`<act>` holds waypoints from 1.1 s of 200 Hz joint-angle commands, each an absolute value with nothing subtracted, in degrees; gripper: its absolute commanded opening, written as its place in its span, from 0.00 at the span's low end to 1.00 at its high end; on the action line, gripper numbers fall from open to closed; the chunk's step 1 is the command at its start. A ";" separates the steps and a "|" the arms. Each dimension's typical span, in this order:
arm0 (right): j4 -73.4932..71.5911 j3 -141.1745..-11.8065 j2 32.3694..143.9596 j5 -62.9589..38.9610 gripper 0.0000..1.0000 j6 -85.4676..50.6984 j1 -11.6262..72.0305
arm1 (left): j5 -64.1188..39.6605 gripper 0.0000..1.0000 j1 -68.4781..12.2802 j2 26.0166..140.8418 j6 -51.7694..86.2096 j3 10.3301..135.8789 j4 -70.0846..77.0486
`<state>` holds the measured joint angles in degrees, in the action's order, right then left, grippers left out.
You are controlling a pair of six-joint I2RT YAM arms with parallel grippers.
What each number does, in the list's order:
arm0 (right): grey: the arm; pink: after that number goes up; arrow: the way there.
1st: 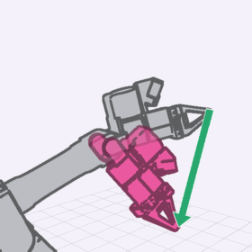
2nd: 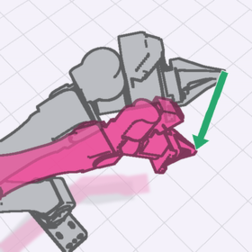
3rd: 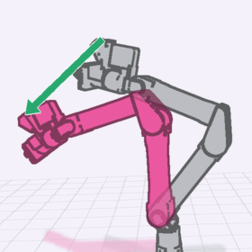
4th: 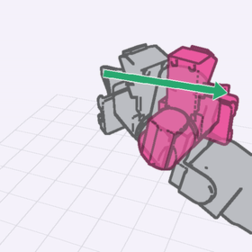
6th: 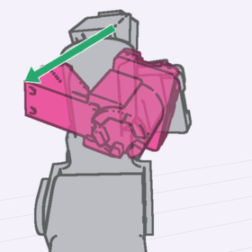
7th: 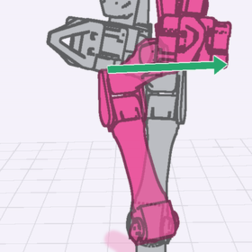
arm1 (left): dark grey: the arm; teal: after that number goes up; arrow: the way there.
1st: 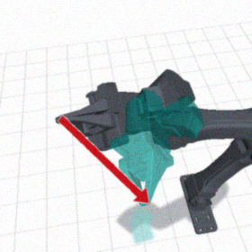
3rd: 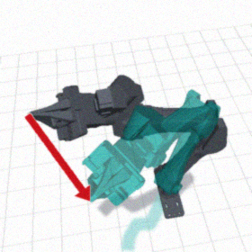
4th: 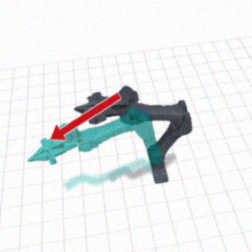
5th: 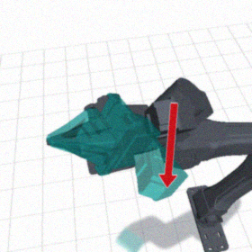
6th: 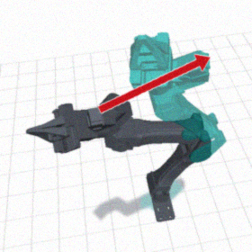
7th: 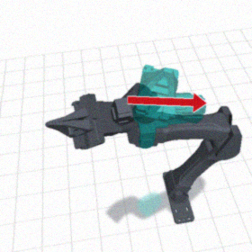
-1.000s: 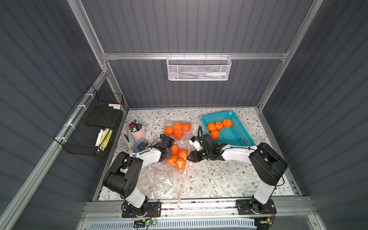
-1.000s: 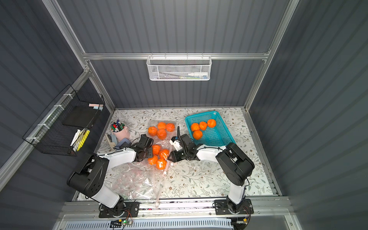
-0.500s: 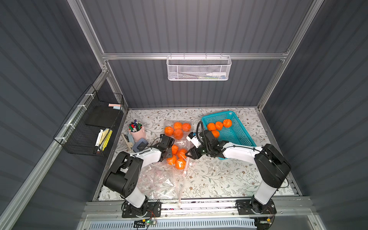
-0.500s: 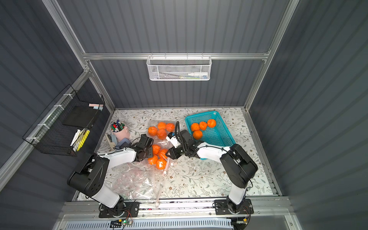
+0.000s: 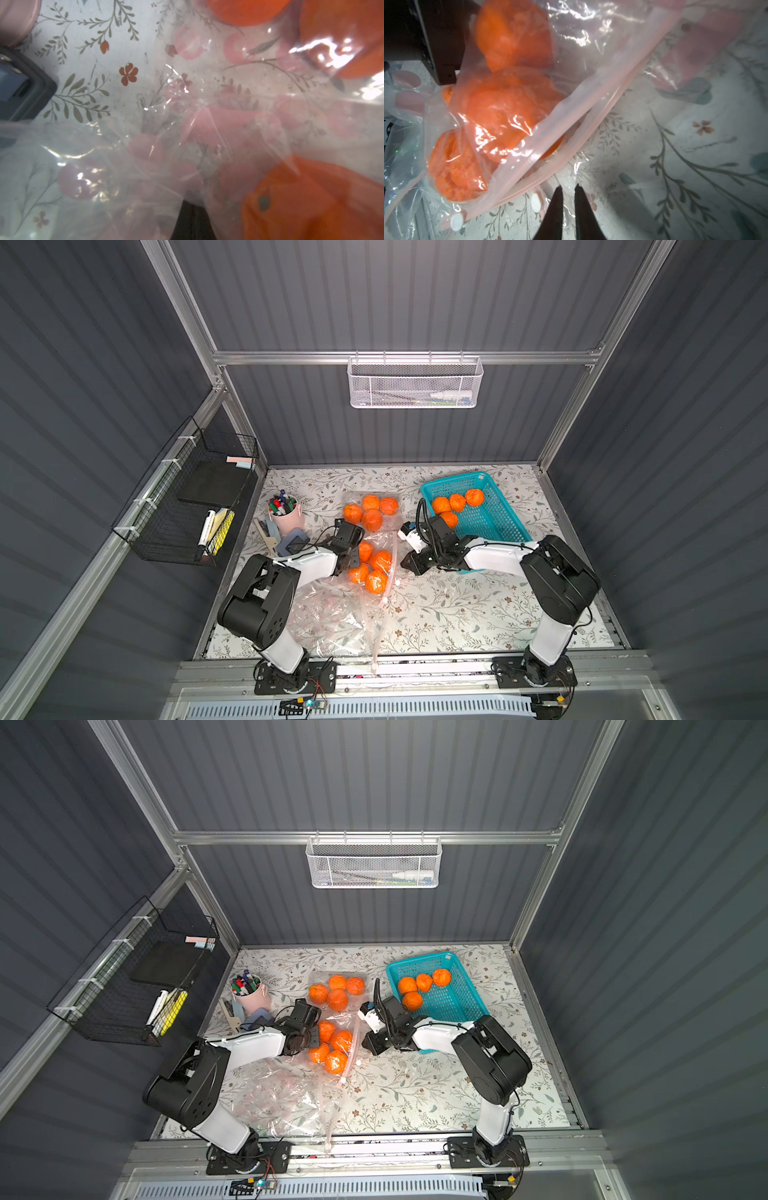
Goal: Open the zip-top bag and take out the orange
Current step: Pick up the orange from the zipper food storage bag.
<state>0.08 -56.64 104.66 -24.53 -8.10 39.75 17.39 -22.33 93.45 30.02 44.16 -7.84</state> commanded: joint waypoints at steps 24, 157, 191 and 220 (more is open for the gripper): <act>-2.81 -60.23 105.12 -30.97 0.33 -5.46 41.49 | 13.96 0.00 -22.15 96.85 29.09 42.48 -13.50; 2.11 -70.68 114.06 -23.72 0.71 -3.05 45.34 | 13.03 0.00 -22.15 97.51 28.48 42.78 -13.32; 2.76 -70.47 114.39 -23.64 0.70 -3.28 45.68 | 13.01 0.00 -22.15 97.65 28.47 42.77 -13.32; 3.51 -69.48 110.65 -24.43 0.57 -3.12 45.62 | 13.09 0.00 -22.15 97.30 28.57 42.46 -13.16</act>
<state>-0.47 -70.37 112.81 -24.84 -4.08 45.21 17.12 -22.28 94.17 29.41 44.60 -6.83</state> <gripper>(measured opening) 0.610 0.047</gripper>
